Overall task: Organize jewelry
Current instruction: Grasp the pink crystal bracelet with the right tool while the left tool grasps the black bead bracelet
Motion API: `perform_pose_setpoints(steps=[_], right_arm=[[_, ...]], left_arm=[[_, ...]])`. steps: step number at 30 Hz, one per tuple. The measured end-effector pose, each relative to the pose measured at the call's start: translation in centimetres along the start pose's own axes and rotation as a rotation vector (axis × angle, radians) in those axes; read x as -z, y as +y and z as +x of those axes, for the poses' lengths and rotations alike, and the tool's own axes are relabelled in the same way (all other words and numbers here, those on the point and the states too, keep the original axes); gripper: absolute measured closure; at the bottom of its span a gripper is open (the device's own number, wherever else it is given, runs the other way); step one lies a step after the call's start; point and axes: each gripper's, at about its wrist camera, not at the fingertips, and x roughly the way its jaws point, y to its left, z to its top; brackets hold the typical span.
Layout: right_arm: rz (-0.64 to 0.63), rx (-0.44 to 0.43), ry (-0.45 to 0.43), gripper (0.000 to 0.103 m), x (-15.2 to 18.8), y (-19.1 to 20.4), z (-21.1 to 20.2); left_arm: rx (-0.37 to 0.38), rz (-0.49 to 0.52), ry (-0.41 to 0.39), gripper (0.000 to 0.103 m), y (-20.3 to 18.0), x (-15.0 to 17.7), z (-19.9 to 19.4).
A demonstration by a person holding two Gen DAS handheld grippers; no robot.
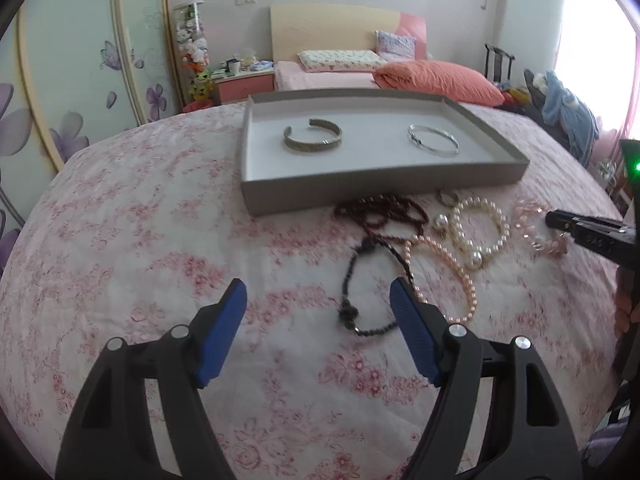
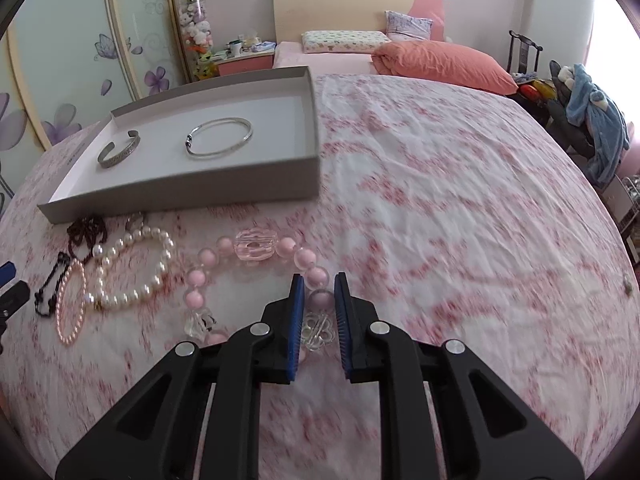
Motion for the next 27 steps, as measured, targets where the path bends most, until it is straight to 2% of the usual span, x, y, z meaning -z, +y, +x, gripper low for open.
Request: perform_pose_setpoints(steps=[9, 12, 16, 22, 27], right_arm=[[-0.005, 0.013, -0.008, 0.087, 0.3, -0.2, -0.2], [-0.003, 0.01, -0.007, 0.086, 0.3, -0.2, -0.2], [-0.003, 0.009, -0.008, 0.086, 0.3, -0.2, -0.2], [0.0, 0.006, -0.007, 0.086, 0.2, -0.2, -0.1], [0.0, 0.006, -0.007, 0.086, 0.3, -0.2, -0.2]], left_arm=[[-0.002, 0.035, 0.067, 0.054, -1.3, 0.6, 1.8], [0.002, 0.023, 0.062, 0.066, -1.3, 0.6, 1.8], [-0.014, 0.035, 0.058, 0.091, -1.5, 0.7, 1.7], [-0.09, -0.011, 0.061, 0.09, 0.7, 0.1, 2.2], [-0.097, -0.017, 0.061, 0.089, 1.2, 0.3, 2.0]])
